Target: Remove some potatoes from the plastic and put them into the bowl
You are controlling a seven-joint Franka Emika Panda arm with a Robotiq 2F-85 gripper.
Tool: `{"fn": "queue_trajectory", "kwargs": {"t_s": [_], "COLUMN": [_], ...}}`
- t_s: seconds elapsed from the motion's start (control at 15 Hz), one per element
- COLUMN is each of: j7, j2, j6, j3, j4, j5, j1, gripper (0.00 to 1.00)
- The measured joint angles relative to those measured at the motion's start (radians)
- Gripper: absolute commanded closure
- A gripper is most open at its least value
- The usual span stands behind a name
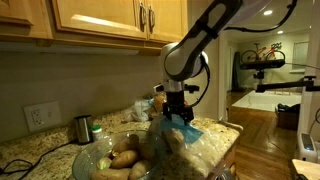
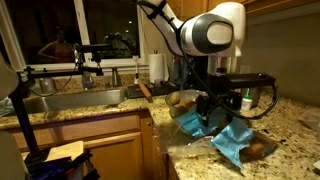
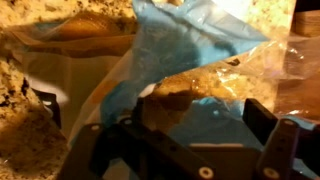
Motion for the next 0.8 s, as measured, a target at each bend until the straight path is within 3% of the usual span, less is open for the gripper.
{"fn": "queue_trajectory", "kwargs": {"t_s": [0.33,0.8], "j7": [0.062,-0.033], "j2": [-0.002,-0.003], "j6": [0.086,0.009], "j3": [-0.019,-0.003], "j4": [-0.045,-0.055], "j5": [0.043,0.077], "j1": [-0.006,-0.008], "gripper": [0.0,0.0]}}
